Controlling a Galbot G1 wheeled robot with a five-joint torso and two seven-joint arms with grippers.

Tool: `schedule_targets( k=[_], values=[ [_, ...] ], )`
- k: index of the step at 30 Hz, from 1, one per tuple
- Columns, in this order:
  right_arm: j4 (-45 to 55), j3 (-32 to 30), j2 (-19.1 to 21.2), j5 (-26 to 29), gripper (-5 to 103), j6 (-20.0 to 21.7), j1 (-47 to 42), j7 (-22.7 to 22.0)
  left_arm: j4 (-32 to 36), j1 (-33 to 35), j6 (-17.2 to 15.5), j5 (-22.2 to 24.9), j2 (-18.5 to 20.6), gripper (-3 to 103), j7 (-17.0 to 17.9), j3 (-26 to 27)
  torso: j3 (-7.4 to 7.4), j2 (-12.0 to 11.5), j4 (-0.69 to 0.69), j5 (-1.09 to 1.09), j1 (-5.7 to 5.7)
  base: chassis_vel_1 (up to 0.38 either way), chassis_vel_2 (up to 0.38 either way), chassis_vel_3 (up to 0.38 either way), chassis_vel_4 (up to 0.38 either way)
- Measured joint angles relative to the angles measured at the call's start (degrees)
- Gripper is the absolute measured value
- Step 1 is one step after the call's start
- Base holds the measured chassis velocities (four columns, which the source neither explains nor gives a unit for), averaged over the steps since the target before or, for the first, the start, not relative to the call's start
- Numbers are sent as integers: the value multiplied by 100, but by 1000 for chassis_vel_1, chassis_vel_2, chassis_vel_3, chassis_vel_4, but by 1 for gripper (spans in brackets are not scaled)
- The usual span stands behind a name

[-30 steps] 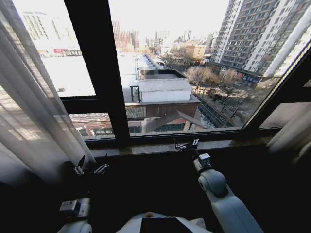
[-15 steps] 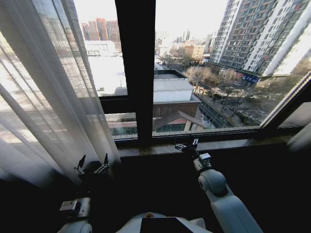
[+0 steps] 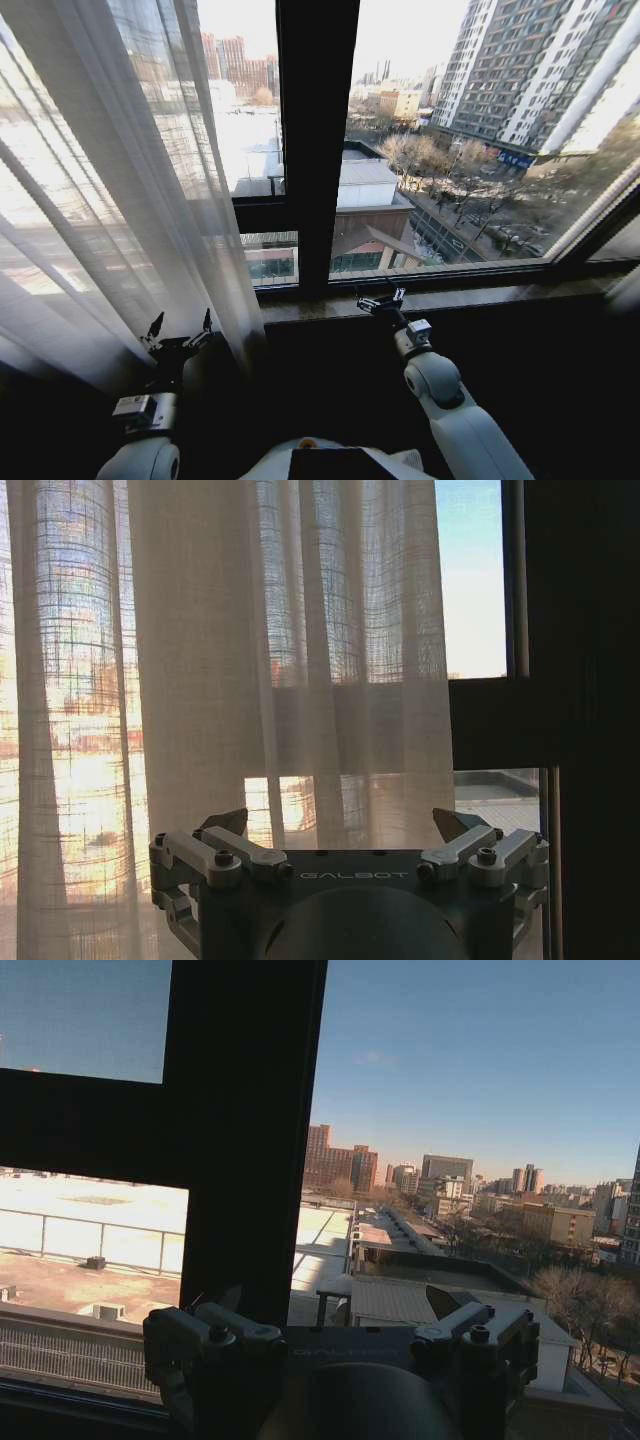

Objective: Open the curtains by pulling them apart, changing their state from closed to fully open.

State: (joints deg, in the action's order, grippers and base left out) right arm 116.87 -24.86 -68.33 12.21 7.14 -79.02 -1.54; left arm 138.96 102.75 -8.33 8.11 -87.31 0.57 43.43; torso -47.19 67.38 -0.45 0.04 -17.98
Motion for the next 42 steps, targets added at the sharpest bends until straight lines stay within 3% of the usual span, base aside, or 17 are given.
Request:
schedule_targets(
  k=[3, 17, 24, 28, 42],
  values=[
    [26, -3, -16, 37, 100, 0, 0, -5, 119, -160, -334, 6, 108, 100, 11, -64, 0, 0, 3, -5, 0, 0, 0, 0, 0],
    [-3, -33, -9, 54, 100, -16, 3, -11, -161, -970, -832, 342, 865, 100, 289, -259, 0, 0, 1, -2, 0, 0, 0, 0, 0],
    [-125, -116, -79, 42, 100, -59, 2, -20, -772, -1579, -822, 589, 1283, 100, 602, -425, 0, 0, 1, -3, -1, 0, 0, 0, 0],
    [-302, -193, -168, 16, 100, -167, -17, -113, -1546, -2088, -649, 655, 1484, 100, 635, -621, 0, 0, 2, -3, 0, 0, 0, 0, 0],
    [-496, -201, -230, -116, 100, -209, 140, -126, -2276, -2977, -689, 599, 1480, 100, 622, -1473, 0, 0, 1, -3, 0, 0, 0, 0, 0]
  ],
)
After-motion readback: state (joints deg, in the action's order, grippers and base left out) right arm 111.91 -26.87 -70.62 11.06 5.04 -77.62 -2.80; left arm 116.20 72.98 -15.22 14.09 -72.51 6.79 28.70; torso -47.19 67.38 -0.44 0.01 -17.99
